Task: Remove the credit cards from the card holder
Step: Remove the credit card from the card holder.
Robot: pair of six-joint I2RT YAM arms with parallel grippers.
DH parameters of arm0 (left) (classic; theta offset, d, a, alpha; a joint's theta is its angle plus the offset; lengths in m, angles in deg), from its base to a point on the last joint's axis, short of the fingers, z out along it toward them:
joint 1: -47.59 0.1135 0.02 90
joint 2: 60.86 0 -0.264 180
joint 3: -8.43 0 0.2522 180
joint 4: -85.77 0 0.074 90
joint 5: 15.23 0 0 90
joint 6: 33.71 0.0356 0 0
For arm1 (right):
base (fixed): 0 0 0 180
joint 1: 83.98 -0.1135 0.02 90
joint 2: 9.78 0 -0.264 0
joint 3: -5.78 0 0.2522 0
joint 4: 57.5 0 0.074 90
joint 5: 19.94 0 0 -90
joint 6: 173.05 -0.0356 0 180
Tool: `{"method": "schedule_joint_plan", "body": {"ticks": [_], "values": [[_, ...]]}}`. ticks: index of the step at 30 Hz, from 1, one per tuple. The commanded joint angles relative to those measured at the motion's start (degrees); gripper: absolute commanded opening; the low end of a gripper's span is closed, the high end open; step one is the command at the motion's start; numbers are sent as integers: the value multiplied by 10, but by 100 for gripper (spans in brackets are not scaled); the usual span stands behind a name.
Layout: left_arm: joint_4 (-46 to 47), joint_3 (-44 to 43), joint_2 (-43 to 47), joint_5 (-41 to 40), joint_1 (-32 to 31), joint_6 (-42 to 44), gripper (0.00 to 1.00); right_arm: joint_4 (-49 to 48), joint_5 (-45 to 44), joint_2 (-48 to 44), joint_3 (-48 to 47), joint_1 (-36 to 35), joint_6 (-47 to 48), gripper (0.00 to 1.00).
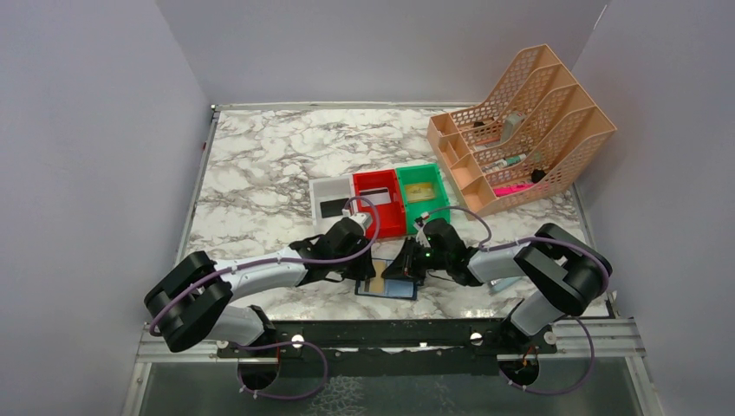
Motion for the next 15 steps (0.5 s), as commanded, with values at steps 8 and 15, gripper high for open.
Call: {"method": "schedule_joint_plan", "body": {"ticks": [8, 15], "values": [[3, 27, -14, 23, -3, -8, 29, -52, 38, 19, -2, 1, -9, 19], [2, 29, -7, 13, -3, -10, 29, -51, 28, 33, -3, 1, -15, 17]]}}
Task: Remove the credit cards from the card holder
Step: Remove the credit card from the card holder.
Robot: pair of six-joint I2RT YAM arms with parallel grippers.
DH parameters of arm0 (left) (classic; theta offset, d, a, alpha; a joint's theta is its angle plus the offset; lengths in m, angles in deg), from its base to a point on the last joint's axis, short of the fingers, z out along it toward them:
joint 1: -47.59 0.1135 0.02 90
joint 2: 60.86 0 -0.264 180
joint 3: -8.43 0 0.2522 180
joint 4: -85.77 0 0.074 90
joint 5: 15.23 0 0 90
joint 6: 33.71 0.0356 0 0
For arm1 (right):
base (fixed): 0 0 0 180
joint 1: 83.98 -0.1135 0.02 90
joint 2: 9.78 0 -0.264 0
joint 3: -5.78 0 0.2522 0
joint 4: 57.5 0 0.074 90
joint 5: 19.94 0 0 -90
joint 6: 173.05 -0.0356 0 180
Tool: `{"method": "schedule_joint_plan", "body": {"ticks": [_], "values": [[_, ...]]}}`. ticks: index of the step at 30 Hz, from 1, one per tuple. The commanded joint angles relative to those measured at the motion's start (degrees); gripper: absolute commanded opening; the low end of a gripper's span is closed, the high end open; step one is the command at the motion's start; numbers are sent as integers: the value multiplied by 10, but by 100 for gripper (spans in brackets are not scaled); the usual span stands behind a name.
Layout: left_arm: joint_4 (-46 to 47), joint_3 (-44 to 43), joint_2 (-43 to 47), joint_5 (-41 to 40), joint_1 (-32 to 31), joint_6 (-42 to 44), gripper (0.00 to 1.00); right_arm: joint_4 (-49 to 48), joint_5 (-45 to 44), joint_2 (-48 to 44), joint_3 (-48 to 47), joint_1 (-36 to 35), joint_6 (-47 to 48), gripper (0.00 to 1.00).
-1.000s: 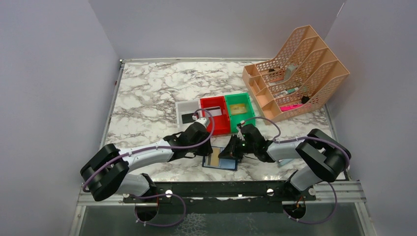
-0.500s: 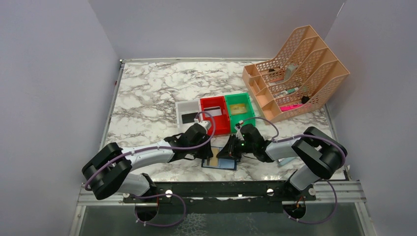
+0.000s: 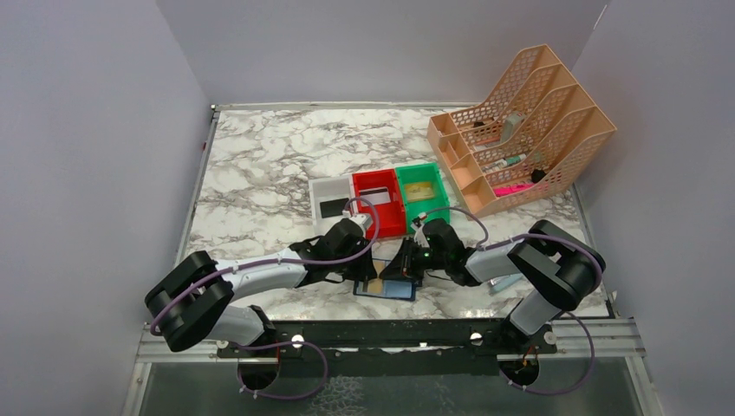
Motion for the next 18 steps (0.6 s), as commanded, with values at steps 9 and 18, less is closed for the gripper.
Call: {"method": "schedule_joint_plan", "body": {"ticks": [9, 18], "values": [[-65, -10, 23, -57, -3, 5, 35, 37, -27, 1, -6, 1, -1, 17], [-72, -18, 22, -72, -3, 6, 39, 32, -23, 3, -5, 1, -1, 17]]}}
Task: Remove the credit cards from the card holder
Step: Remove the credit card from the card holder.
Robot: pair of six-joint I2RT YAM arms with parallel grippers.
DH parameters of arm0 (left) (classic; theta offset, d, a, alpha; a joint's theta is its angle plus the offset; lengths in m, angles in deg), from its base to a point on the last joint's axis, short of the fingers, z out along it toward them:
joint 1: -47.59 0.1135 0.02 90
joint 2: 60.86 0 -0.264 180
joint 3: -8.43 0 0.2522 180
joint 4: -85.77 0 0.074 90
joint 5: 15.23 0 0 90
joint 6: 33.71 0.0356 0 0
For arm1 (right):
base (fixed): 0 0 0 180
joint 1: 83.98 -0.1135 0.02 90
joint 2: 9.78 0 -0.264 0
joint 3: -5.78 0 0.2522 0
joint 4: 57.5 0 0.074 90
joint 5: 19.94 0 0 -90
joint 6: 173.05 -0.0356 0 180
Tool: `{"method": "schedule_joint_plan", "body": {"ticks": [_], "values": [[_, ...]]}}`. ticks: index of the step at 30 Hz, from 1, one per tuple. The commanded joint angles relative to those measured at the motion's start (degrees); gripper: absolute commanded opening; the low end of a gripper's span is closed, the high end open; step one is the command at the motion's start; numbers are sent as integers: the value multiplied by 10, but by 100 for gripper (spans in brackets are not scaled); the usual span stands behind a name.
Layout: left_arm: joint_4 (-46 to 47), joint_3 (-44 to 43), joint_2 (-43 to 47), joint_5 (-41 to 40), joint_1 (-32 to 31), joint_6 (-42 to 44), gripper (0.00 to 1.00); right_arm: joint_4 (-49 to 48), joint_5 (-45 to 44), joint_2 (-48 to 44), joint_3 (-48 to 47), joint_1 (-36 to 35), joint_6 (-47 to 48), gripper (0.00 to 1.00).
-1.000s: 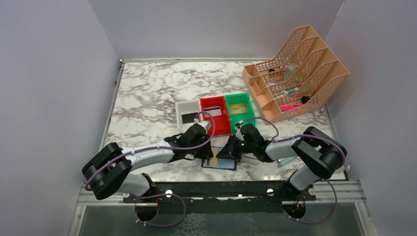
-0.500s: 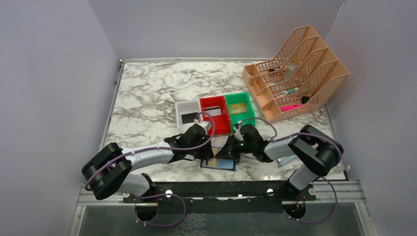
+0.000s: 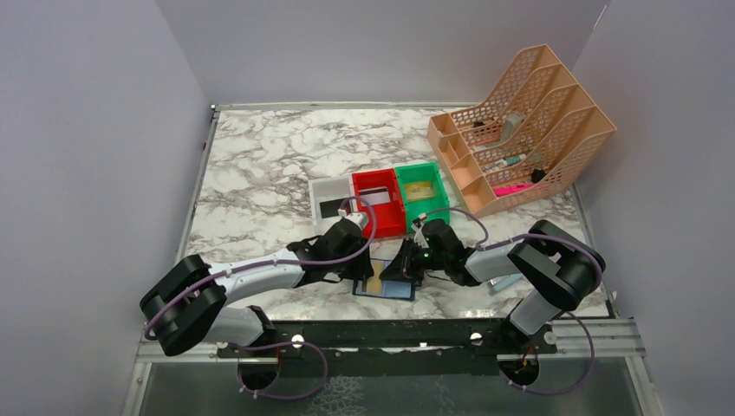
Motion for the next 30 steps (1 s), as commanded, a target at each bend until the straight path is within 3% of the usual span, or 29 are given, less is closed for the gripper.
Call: {"method": "schedule_joint_plan", "body": {"ticks": [1, 13, 30], "values": [[-33, -12, 0, -31, -3, 8, 39, 20, -14, 2, -3, 1, 2, 17], [-30, -7, -20, -18, -3, 7, 38, 12, -7, 10, -8, 1, 2, 17], [4, 2, -35, 35, -6, 23, 15, -36, 20, 6, -7, 1, -3, 17]]}}
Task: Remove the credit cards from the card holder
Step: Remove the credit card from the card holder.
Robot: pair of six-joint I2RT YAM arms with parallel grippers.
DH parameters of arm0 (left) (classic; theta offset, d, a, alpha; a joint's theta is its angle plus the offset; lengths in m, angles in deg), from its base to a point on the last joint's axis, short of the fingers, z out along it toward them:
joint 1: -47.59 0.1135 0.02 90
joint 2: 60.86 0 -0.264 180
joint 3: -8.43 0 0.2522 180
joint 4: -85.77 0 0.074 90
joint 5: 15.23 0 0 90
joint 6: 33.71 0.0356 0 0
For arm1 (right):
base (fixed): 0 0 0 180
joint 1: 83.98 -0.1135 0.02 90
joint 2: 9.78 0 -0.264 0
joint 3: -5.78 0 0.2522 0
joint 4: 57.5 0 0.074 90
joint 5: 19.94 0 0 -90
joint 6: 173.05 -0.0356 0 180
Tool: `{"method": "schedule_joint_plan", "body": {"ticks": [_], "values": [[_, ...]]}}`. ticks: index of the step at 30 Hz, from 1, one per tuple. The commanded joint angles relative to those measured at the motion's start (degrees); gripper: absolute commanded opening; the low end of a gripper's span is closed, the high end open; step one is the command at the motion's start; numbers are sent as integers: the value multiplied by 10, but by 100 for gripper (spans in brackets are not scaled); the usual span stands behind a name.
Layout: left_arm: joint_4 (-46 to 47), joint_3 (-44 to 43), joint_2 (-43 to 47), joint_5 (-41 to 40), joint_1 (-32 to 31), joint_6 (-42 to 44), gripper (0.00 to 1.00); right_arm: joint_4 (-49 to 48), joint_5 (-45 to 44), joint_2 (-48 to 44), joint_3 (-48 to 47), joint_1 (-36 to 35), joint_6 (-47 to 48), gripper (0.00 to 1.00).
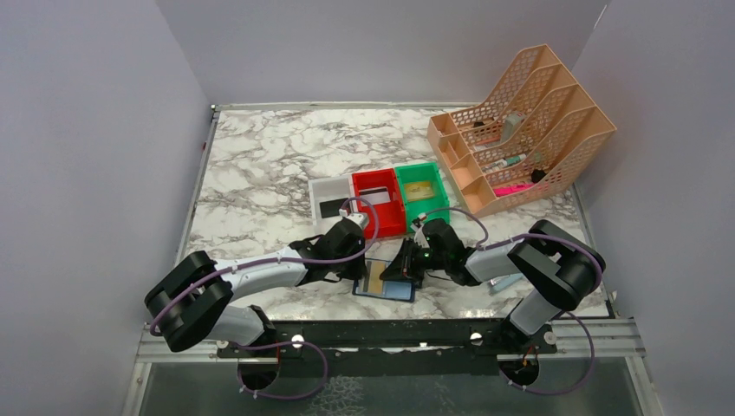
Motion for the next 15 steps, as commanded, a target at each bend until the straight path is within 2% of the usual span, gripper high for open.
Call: {"method": "schedule_joint_plan", "body": {"ticks": [1, 8, 15], "values": [[11, 8, -13, 44, -7, 3, 14, -37, 12, 4, -5, 1, -4, 16], [11, 11, -15, 35, -7, 1, 3, -45, 6, -19, 7, 1, -12, 1], [-9, 12, -13, -2, -7, -12, 0, 27, -8, -61, 19, 15, 9, 1]]}}
